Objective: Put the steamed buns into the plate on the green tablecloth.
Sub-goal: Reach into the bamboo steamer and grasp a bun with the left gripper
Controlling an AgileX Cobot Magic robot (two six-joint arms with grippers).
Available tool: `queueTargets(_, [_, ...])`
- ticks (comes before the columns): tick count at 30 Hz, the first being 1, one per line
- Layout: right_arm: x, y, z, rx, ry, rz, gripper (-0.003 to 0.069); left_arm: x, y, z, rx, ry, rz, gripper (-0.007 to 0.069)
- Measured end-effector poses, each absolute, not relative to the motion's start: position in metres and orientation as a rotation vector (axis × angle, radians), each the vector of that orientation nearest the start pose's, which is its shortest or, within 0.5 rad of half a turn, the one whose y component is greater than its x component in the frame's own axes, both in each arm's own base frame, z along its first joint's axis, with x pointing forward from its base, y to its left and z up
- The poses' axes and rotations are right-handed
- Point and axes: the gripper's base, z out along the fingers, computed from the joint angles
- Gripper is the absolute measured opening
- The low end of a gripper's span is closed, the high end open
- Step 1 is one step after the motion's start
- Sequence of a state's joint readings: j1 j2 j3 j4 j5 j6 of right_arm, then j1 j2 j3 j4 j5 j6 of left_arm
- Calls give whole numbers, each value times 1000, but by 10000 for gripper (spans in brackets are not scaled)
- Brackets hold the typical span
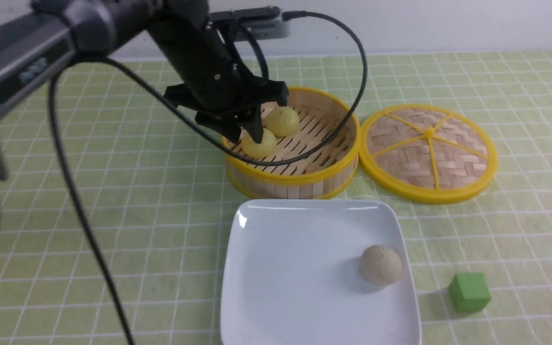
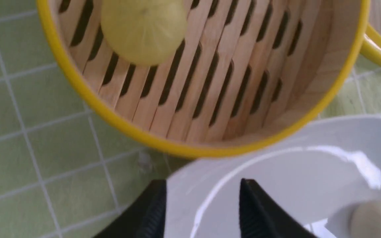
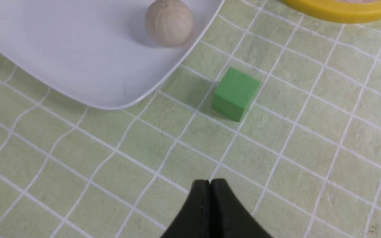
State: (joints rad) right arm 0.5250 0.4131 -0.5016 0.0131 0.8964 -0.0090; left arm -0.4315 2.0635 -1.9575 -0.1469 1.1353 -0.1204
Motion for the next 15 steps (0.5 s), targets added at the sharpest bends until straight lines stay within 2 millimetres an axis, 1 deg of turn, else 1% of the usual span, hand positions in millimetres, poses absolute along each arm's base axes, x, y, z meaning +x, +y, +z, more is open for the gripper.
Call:
queueTargets(1, [59, 35, 277, -605, 2226, 282, -1, 411, -203, 290, 382, 2722, -354, 383])
queueTargets(2, [59, 35, 278, -603, 2221, 284, 0, 427, -209, 277, 389, 2717, -323, 454])
queueTargets(3, [59, 35, 278, -602, 2217, 285, 0, 434, -211, 274, 393, 2703, -308, 479])
queueTargets(4, [59, 35, 278, -601, 2213, 285, 1, 442, -212, 268, 399, 2698, -278, 504])
queueTargets(5, [59, 35, 278, -600, 2211, 286, 1, 448, -213, 260, 404, 2698, -247, 521])
queueTargets(6, [60, 36, 278, -600, 2210, 286, 1, 449, -213, 257, 404, 2702, -240, 524])
queueTargets(7, [60, 36, 279, -599, 2206, 287, 1, 457, -214, 243, 415, 2710, -187, 535])
queueTargets(8, [60, 36, 279, -599, 2205, 287, 1, 460, -213, 235, 422, 2718, -155, 538])
queueTargets(9, [60, 36, 279, -599, 2205, 287, 1, 460, -213, 235, 422, 2716, -156, 538])
queueTargets(10, [60, 36, 279, -598, 2204, 288, 3, 465, -215, 222, 426, 2725, -142, 533])
queueTargets(11, [60, 36, 279, -599, 2203, 286, 4, 466, -216, 217, 424, 2726, -152, 524])
queueTargets(12, [60, 36, 279, -599, 2203, 285, 5, 467, -216, 216, 424, 2726, -152, 524])
queueTargets(14, [60, 35, 279, -602, 2201, 272, 5, 469, -217, 209, 423, 2722, -154, 496])
queueTargets(15, [60, 35, 279, -603, 2200, 266, 6, 471, -219, 205, 419, 2713, -164, 464])
